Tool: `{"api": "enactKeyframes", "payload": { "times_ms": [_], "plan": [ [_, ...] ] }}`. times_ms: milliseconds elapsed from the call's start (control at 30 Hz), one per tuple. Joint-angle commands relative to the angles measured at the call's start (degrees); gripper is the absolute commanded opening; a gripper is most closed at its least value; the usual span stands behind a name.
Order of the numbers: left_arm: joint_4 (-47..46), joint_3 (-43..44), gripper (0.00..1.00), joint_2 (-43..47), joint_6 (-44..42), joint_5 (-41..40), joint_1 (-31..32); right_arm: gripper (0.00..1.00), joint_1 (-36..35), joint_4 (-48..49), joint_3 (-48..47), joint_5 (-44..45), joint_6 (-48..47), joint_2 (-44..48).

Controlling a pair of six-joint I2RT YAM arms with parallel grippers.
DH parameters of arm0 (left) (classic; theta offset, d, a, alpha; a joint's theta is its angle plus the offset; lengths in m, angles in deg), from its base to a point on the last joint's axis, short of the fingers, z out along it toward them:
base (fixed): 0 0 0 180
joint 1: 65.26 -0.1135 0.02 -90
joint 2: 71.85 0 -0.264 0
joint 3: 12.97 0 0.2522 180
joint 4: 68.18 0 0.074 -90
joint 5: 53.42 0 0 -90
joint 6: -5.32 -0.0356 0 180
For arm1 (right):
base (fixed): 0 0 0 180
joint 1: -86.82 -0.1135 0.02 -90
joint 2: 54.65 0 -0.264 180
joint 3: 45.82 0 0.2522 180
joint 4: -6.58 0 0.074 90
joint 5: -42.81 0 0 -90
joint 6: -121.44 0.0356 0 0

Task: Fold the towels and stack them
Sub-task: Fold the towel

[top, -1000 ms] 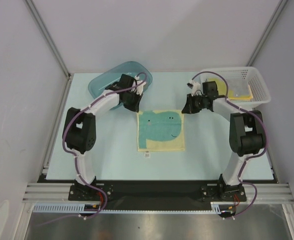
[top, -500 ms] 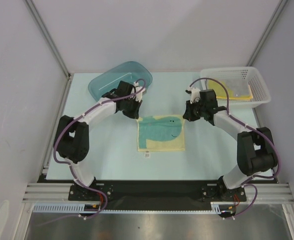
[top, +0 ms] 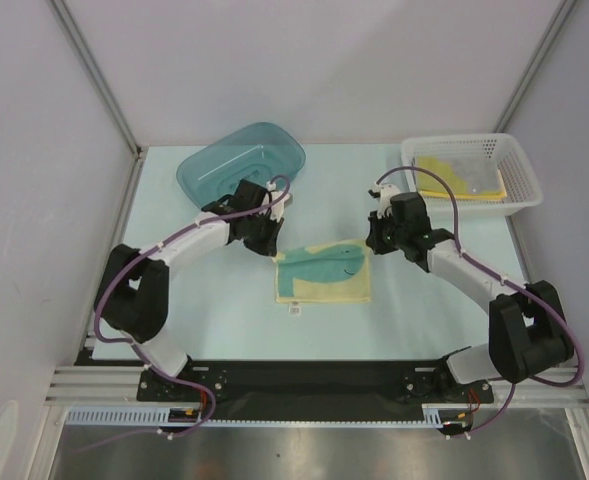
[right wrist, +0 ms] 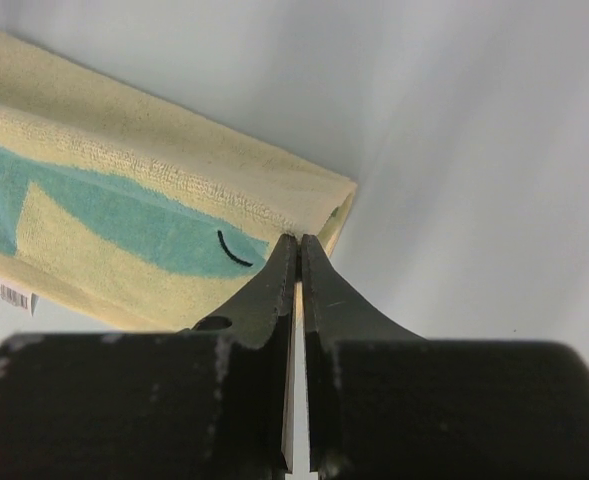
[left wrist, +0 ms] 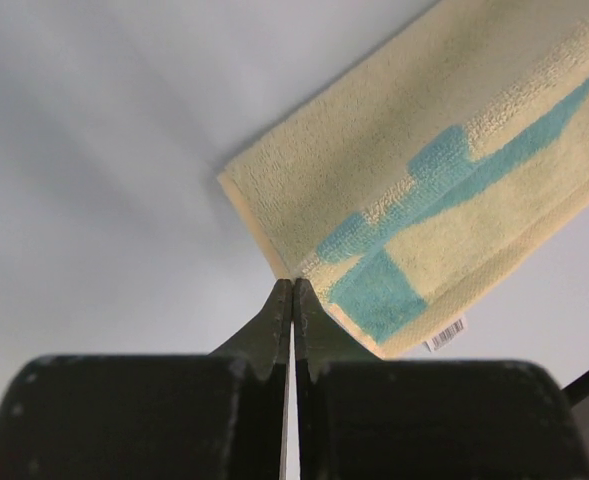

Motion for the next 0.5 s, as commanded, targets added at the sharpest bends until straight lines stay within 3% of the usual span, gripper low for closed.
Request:
{"api": "enactKeyframes", "payload": {
  "times_ms": [0,133,467],
  "plan": [
    [1.1,-2.0,0.0,4.1,2.2,-2.2,1.0,0.0,-0.9,-2.3,1.2,7.4,1.8,2.7],
    [1.5,-3.6,0.0,5.9,2.9,-2.9,2.3,0.0,-1.8,-5.0,2.3,12.8,5.4,3.4],
    [2.6,-7.5,0.0,9.6,4.7,-4.7,4.8,0.0,-6.4,-7.1,7.0,14.9,10.3,9.6]
  ]
}}
